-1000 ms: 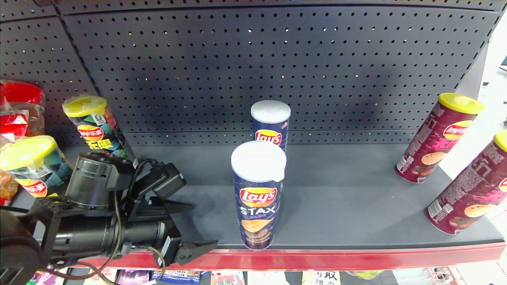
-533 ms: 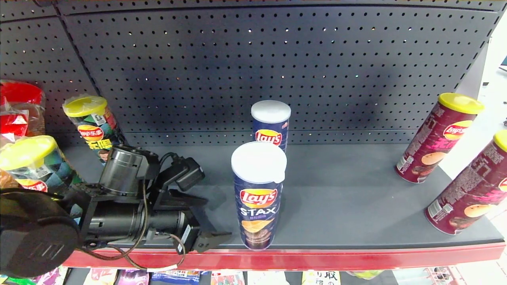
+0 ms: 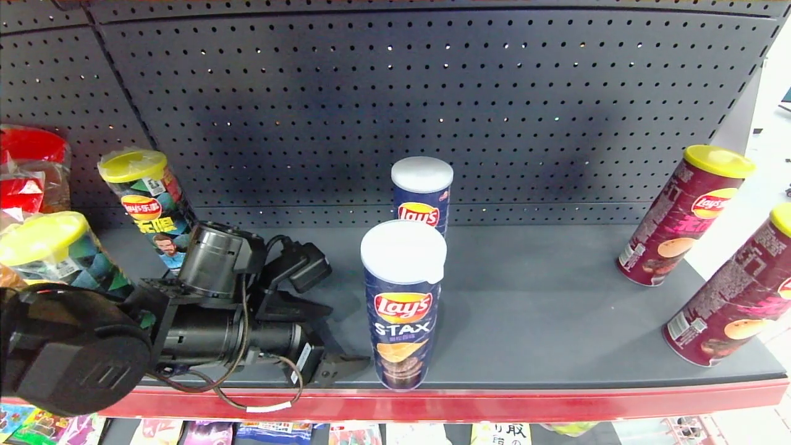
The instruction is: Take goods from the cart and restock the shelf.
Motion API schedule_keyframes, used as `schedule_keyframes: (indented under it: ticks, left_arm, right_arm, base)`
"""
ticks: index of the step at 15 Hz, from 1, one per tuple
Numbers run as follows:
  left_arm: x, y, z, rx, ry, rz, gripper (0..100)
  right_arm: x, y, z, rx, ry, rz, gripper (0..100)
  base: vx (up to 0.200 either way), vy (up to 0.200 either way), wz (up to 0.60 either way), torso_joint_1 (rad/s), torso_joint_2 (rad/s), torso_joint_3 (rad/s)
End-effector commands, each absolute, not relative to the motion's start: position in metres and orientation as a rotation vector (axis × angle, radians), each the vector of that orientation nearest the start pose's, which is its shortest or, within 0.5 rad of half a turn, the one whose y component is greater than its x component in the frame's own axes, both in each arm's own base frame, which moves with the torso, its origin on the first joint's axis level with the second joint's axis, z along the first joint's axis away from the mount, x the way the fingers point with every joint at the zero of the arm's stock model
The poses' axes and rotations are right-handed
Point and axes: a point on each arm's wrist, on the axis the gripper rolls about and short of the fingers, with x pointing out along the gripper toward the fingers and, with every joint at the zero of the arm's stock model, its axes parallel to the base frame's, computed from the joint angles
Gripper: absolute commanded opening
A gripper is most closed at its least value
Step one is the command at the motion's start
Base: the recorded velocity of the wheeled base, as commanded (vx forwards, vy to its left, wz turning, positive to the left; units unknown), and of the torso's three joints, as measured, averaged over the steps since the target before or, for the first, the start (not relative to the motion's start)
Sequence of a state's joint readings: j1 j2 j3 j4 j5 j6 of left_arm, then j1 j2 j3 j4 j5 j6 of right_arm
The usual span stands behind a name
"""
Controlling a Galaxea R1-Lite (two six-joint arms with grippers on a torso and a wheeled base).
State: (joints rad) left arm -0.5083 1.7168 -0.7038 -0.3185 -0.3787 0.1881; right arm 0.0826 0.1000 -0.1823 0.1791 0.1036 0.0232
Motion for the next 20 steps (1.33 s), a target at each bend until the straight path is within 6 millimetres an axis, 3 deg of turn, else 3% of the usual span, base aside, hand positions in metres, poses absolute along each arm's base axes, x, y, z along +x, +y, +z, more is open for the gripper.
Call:
schedule_keyframes:
  ticks: [1, 12, 14, 16, 17, 19, 20]
  left_arm:
    - [0.242, -0.147, 0.124, 0.216, 0.629, -0.922, 100]
    - [0.247, -0.154, 0.125, 0.216, 0.621, -0.931, 100]
    - [0.226, -0.134, 0.147, 0.190, 0.566, -0.860, 100]
    - [0.181, -0.105, 0.167, 0.147, 0.491, -0.772, 100]
    - [0.169, -0.097, 0.171, 0.139, 0.467, -0.748, 100]
    - [0.100, -0.055, 0.182, 0.141, 0.310, -0.545, 100]
    - [0.077, -0.040, 0.183, 0.147, 0.293, -0.454, 100]
  right_arm:
    - [-0.028, 0.000, 0.110, 0.024, 0.104, 0.186, 100]
    - [-0.028, 0.000, 0.108, 0.024, 0.111, 0.189, 100]
    - [-0.027, 0.000, 0.103, 0.009, 0.125, 0.194, 100]
    - [-0.025, 0.000, 0.095, -0.018, 0.149, 0.199, 100]
    - [-0.024, 0.000, 0.091, -0.019, 0.158, 0.196, 100]
    - [-0.022, 0.001, 0.089, -0.023, 0.149, 0.210, 100]
    - [-0.022, 0.001, 0.088, -0.021, 0.151, 0.212, 100]
  base:
    - [0.000, 0.000, 0.00, 0.000, 0.00, 0.000]
    - [0.000, 0.000, 0.00, 0.000, 0.00, 0.000]
    - [0.000, 0.000, 0.00, 0.000, 0.00, 0.000]
    - [0.000, 0.000, 0.00, 0.000, 0.00, 0.000]
    - [0.000, 0.000, 0.00, 0.000, 0.00, 0.000]
    - [0.000, 0.000, 0.00, 0.000, 0.00, 0.000]
    - [0.000, 0.000, 0.00, 0.000, 0.00, 0.000]
